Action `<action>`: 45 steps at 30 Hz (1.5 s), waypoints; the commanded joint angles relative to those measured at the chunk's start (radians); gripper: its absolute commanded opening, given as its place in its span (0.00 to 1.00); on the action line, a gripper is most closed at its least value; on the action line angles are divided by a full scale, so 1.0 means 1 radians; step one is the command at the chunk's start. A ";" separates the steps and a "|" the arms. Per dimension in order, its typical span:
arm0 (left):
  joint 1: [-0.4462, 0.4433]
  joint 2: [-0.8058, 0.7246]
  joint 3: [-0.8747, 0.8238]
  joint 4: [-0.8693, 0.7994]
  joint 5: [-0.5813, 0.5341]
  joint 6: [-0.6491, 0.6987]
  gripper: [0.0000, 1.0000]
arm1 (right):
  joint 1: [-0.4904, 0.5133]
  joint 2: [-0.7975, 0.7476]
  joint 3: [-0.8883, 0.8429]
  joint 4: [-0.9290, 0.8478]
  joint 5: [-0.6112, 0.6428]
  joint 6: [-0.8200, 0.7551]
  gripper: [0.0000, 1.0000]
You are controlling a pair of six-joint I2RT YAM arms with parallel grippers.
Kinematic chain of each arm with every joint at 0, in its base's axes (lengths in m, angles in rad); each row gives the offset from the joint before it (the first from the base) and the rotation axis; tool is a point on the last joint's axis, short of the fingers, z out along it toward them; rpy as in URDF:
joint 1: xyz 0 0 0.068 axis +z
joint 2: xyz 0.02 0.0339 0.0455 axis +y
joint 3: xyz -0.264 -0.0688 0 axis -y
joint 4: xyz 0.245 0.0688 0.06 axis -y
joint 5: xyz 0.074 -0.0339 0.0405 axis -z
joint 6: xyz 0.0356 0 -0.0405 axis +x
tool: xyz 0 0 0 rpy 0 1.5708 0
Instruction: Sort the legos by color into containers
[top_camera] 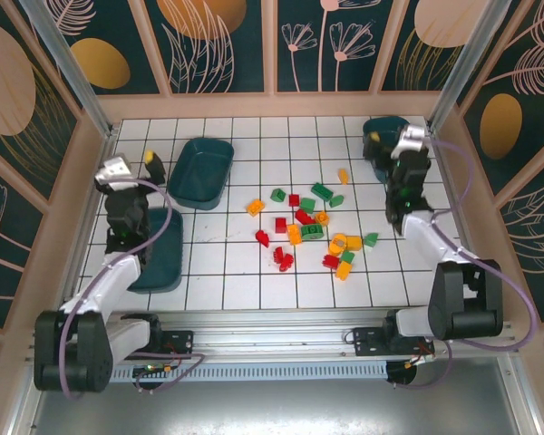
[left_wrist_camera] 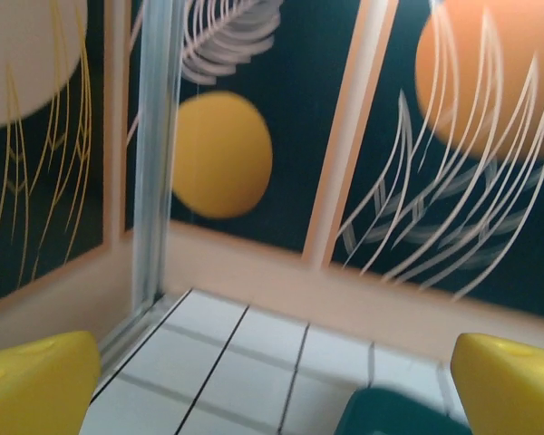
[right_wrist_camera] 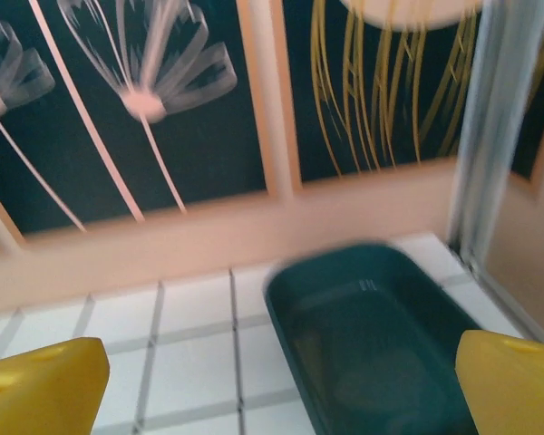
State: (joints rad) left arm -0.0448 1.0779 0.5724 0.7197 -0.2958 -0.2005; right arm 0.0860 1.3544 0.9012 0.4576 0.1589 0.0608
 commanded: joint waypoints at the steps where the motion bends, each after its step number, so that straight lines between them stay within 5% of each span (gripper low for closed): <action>1: 0.005 -0.042 0.118 -0.320 -0.028 -0.204 0.99 | -0.026 0.044 0.158 -0.297 -0.057 0.137 0.99; 4: 0.005 -0.045 0.190 -0.503 -0.093 -0.419 0.99 | -0.100 0.136 0.204 -0.287 -0.215 0.259 0.99; 6: 0.006 -0.044 0.148 -0.480 -0.125 -0.509 0.99 | -0.138 0.215 0.287 -0.353 -0.293 0.263 0.92; 9: 0.007 0.015 0.124 -0.365 0.088 -0.395 0.97 | -0.147 0.356 0.445 -0.494 -0.239 0.194 0.83; 14: -0.004 0.316 0.377 -0.583 0.327 -0.324 0.78 | -0.149 0.615 0.727 -0.737 -0.247 0.055 0.78; 20: -0.113 0.583 0.627 -0.764 0.395 -0.226 0.75 | -0.144 0.790 0.878 -0.830 -0.243 0.013 0.76; 31: -0.205 0.882 0.866 -0.941 0.406 -0.159 0.76 | -0.100 0.896 0.909 -0.840 -0.236 -0.044 0.66; 45: -0.264 0.990 0.934 -1.008 0.423 -0.116 0.56 | -0.025 0.869 0.845 -0.753 -0.153 -0.020 0.18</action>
State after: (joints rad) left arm -0.3073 2.0403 1.4742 -0.2550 0.1085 -0.3359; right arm 0.0578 2.2562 1.7706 -0.3290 -0.0280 0.0338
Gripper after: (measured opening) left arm 0.570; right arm 0.197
